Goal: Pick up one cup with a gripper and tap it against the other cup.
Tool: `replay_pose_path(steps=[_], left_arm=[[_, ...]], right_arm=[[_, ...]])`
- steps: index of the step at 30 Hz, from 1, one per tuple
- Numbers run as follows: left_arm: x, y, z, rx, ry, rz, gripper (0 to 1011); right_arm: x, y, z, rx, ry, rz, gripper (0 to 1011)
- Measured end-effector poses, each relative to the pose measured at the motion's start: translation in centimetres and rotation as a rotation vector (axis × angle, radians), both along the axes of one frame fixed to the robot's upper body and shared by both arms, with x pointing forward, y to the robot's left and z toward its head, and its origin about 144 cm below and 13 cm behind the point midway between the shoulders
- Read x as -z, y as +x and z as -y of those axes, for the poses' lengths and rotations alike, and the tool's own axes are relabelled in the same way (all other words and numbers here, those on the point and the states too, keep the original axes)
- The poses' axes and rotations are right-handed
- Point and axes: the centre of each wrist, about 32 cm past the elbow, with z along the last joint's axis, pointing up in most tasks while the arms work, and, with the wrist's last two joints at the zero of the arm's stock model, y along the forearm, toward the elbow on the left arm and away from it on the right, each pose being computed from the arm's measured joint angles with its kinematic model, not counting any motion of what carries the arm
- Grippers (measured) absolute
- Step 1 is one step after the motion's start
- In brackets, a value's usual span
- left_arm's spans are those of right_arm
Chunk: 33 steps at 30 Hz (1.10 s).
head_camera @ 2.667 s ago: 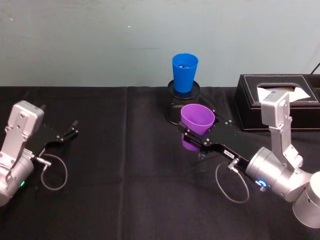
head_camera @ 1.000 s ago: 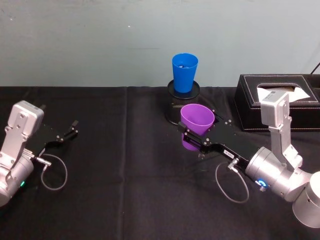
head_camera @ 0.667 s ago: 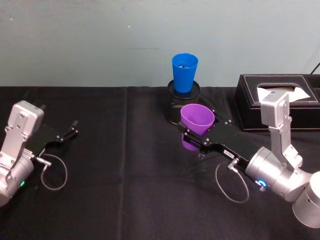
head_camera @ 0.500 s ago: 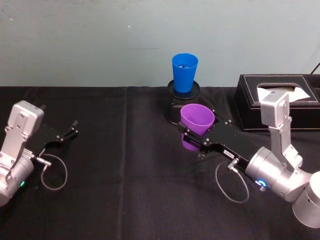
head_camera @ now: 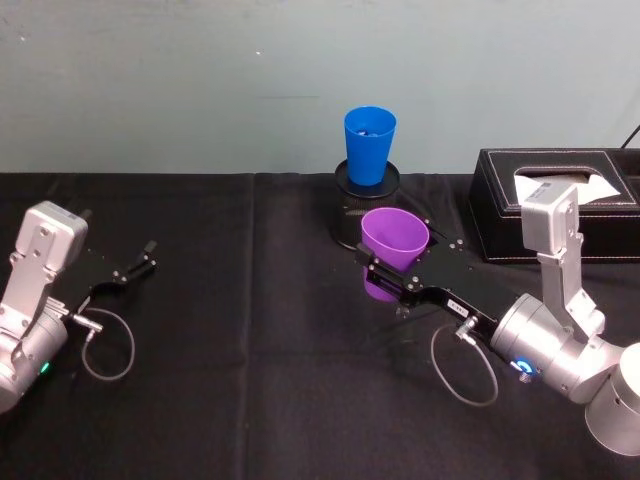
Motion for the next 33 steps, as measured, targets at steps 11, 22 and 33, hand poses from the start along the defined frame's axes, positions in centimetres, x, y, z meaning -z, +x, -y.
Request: replay_pose_path(steps=[11, 22, 33], left_arm=[[0.0, 0.0, 0.0, 0.0, 0.0, 0.0, 1000], [0.0, 0.0, 0.0, 0.0, 0.0, 0.0, 1000], [0.0, 0.0, 0.0, 0.0, 0.0, 0.0, 1000]], right_arm=[[0.0, 0.0, 0.0, 0.0, 0.0, 0.0, 731], [0.0, 0.0, 0.0, 0.0, 0.0, 0.0, 731], [0.0, 0.0, 0.0, 0.0, 0.0, 0.0, 731]])
